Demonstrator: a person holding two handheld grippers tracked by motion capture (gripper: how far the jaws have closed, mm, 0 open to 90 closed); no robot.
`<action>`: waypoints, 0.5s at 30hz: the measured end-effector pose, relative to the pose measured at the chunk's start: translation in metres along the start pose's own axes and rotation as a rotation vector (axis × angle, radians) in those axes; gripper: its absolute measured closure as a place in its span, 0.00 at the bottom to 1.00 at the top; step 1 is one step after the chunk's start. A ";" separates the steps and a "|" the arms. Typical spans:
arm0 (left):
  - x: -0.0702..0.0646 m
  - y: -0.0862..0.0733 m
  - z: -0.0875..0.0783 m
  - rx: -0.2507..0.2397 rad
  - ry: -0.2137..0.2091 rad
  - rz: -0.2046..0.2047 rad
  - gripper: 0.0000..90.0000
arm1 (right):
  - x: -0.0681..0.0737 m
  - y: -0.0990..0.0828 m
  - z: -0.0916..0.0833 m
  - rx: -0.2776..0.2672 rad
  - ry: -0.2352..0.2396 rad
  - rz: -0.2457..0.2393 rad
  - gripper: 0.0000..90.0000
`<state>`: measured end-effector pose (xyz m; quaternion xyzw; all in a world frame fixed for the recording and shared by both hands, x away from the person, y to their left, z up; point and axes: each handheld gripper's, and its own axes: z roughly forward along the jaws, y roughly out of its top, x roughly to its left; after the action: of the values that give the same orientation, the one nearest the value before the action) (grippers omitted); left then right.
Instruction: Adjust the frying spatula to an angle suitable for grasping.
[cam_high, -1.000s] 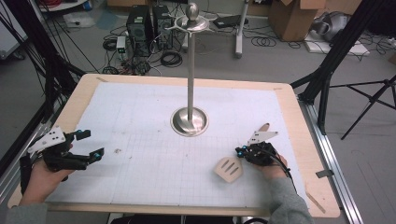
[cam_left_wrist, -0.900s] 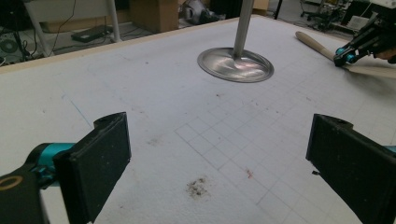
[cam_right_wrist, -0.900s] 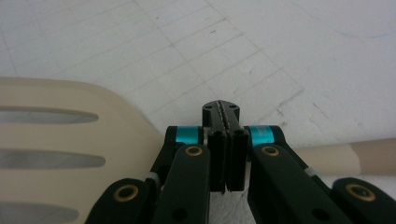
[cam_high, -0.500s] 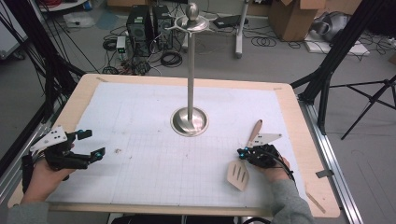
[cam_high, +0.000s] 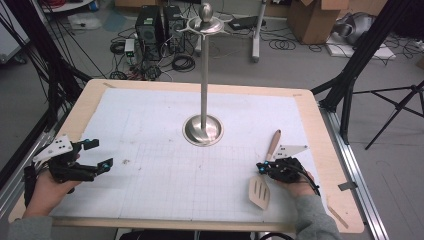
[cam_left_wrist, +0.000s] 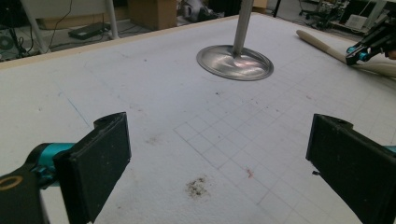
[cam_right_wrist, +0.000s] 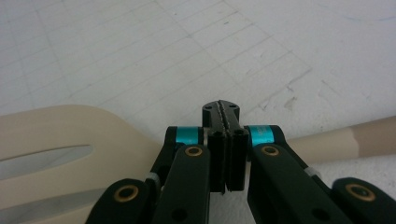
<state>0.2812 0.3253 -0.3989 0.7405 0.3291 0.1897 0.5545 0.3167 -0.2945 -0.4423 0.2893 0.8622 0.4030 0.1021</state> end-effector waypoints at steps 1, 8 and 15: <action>0.000 0.000 0.000 -0.001 -0.001 -0.001 0.08 | 0.000 -0.001 -0.001 -0.002 0.006 0.000 1.00; 0.000 0.000 0.001 -0.002 -0.005 -0.001 0.08 | 0.003 -0.009 -0.009 -0.014 0.030 0.001 1.00; 0.001 0.001 0.003 -0.007 -0.010 -0.001 0.08 | 0.007 -0.016 -0.016 -0.020 0.041 0.009 1.00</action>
<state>0.2838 0.3236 -0.3988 0.7394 0.3262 0.1866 0.5586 0.2977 -0.3088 -0.4437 0.2839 0.8587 0.4181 0.0856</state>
